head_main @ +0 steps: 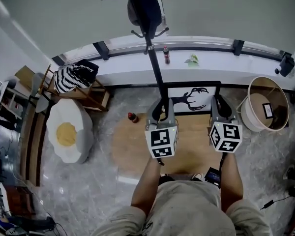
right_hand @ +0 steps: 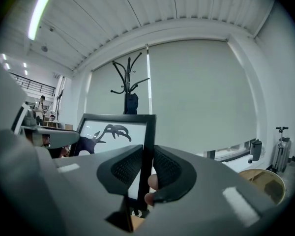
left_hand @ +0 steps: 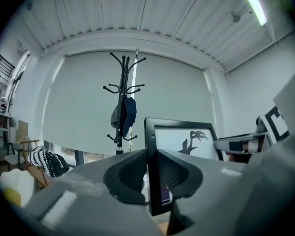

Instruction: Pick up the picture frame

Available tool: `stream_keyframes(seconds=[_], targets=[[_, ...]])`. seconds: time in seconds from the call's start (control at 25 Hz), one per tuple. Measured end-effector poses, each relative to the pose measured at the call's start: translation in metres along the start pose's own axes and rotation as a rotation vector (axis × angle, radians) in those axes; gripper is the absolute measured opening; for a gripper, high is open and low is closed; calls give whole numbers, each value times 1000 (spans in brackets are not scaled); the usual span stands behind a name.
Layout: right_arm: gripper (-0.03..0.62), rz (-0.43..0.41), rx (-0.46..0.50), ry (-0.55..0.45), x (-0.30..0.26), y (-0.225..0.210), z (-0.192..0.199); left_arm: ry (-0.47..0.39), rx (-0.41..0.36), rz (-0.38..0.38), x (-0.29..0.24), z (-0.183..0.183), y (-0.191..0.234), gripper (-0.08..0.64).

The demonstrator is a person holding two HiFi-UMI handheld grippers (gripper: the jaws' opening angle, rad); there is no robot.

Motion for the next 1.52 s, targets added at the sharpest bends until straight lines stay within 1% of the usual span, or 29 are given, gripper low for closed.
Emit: stream_keyframes(seconds=[0.24,0.44,0.72,0.84,1.0,1.28,1.52], targets=[[69,-16,51,-128,10,14,-41,-105,-8,-8,13,-38,8,80],[69,-9,59,-196,23,19,-70,-180,-29,-9,24,-66,7,80],[69,17,110,-292,40,25,-106,-267,-40,25,33,-100,6,80],[69,22,124,-328,50,27,-115,-316,-49,30,41,-112,2,80],[69,39,155,-401,63,33,-129,-370,-31,31,52,-125,0,80],[71,42,183,-492,77,39,-144,-517,-89,55,68,-142,1,80],[72,51,223,-517,80,36,-142,-529,-96,57,65,-141,-4,80]])
Point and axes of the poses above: the fingertips, and each gripper's own axes: x backward along the fingers, y to its left, z out of its underside, the point moved 6 cm from there along x, backward along the fingers, and after that the axes turned 3 degrees about -z, right-handed, at the moved point
